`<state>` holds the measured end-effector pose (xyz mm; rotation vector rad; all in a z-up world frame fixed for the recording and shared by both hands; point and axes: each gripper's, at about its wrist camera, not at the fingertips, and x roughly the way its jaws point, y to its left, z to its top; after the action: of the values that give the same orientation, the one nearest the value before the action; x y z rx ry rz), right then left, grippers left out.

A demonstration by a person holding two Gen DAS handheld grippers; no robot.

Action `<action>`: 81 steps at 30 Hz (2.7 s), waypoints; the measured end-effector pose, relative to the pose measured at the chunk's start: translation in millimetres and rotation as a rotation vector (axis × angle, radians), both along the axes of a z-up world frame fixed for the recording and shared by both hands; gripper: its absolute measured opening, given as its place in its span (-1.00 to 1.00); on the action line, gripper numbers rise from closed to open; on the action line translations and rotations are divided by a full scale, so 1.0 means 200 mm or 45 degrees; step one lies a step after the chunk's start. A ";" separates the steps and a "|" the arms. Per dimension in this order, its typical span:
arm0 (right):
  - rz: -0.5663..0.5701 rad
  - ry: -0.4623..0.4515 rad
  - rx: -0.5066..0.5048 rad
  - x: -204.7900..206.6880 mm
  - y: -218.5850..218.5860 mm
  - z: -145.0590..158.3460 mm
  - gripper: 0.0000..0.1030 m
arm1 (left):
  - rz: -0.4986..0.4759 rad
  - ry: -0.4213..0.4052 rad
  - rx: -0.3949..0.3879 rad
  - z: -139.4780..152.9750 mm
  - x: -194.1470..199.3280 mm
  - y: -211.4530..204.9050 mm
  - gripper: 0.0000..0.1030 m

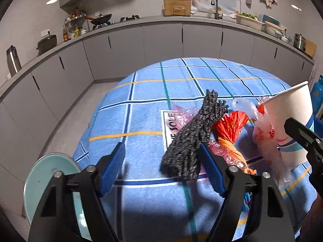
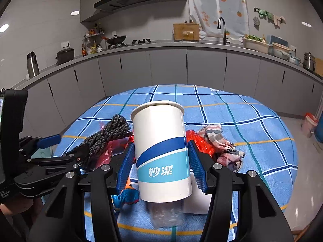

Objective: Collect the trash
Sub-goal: 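Lift the white paper cup with the right tool while the left tool grasps the black braided scrubber, then carry the paper cup and black scrubber over the blue bucket with both tools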

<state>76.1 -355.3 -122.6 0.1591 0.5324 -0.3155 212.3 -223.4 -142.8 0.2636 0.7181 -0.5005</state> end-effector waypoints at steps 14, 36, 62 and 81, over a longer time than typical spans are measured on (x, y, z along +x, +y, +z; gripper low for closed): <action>0.009 -0.022 -0.008 -0.04 0.00 0.02 0.04 | -0.106 0.013 -0.026 0.01 -0.10 -0.05 -0.81; 0.127 -0.110 -0.015 -0.10 0.19 0.15 0.04 | 0.072 -0.092 -0.086 0.22 -0.33 0.33 -0.81; 0.396 -0.134 -0.008 0.01 0.58 0.23 0.04 | 0.340 -0.136 -0.099 0.30 -0.36 0.85 -0.81; 0.553 -0.148 -0.014 0.14 0.80 0.27 0.04 | 0.529 -0.137 -0.079 0.31 -0.30 1.14 -0.81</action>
<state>103.5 -194.3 -68.0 0.0476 0.4368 0.1134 151.9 3.8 -80.9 0.0775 0.6295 -0.1119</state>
